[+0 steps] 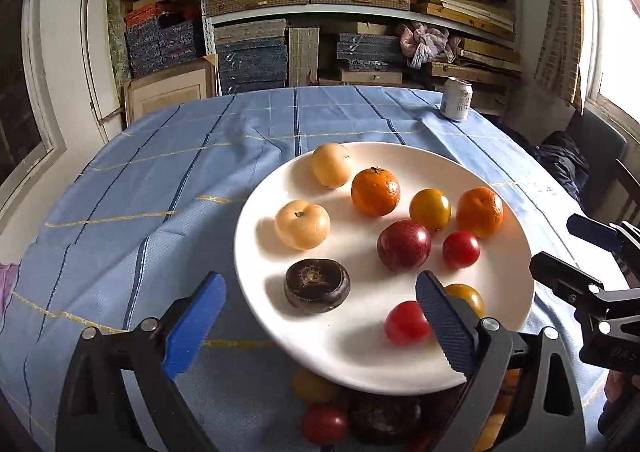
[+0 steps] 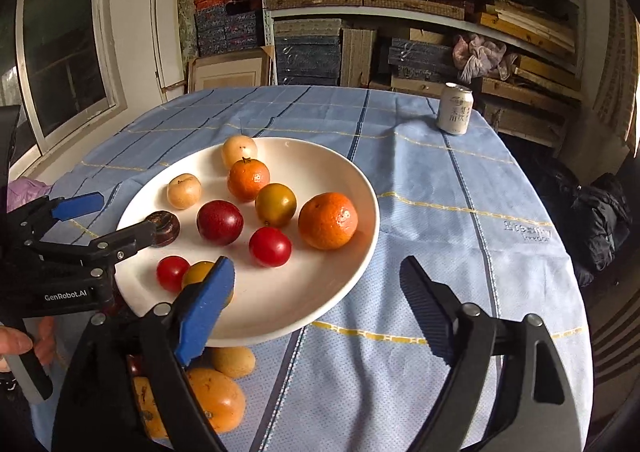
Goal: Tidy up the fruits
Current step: 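Lower both red tomatoes onto the plate and open both grippers, then grasp a large pale yellow fruit with the left gripper while the right gripper grasps a speckled orange fruit, then carry both fruits over the plate and open both grippers to release them, then grasp a red tomato with the left gripper while the right gripper grasps a small tan fruit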
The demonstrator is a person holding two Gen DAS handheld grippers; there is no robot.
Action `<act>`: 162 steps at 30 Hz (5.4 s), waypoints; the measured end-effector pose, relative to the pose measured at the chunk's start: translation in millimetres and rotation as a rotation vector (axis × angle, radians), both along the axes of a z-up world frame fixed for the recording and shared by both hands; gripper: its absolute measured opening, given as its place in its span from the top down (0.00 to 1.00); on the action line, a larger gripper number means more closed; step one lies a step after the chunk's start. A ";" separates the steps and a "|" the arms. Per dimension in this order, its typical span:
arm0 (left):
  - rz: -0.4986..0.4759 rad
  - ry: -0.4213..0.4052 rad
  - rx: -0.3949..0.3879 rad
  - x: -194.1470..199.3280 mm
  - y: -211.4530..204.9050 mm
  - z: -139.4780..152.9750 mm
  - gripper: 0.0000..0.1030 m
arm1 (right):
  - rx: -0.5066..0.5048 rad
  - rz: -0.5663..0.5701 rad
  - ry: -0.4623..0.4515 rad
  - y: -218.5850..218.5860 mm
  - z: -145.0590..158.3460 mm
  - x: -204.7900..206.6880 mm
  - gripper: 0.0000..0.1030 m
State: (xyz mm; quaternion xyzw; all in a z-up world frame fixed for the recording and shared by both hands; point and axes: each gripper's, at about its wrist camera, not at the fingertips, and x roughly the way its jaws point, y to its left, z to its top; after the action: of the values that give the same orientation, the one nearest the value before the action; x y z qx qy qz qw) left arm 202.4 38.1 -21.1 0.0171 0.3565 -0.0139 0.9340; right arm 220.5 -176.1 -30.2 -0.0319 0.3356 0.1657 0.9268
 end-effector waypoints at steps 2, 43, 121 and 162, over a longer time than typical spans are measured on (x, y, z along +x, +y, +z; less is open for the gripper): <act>-0.003 0.014 -0.005 -2.5 1.7 0.5 0.06 | -0.005 -0.003 0.013 -1.9 -1.0 -1.8 0.19; -0.220 0.161 0.092 -112.1 -95.9 -53.0 0.35 | 0.004 0.098 0.208 -6.3 -38.8 -54.6 0.59; -0.052 -0.005 0.011 -23.1 5.1 4.3 0.04 | -0.034 0.048 0.069 5.6 4.4 -12.9 0.14; -0.117 0.187 0.001 -78.0 15.6 -44.4 0.76 | -0.125 0.139 0.143 32.5 -41.5 -40.6 0.73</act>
State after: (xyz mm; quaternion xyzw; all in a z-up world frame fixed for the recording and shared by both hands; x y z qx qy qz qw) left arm 124.4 53.7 -65.5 0.0371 0.4405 -0.0697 0.8943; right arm 179.9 -143.6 -71.7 -0.1011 0.4077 0.2104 0.8828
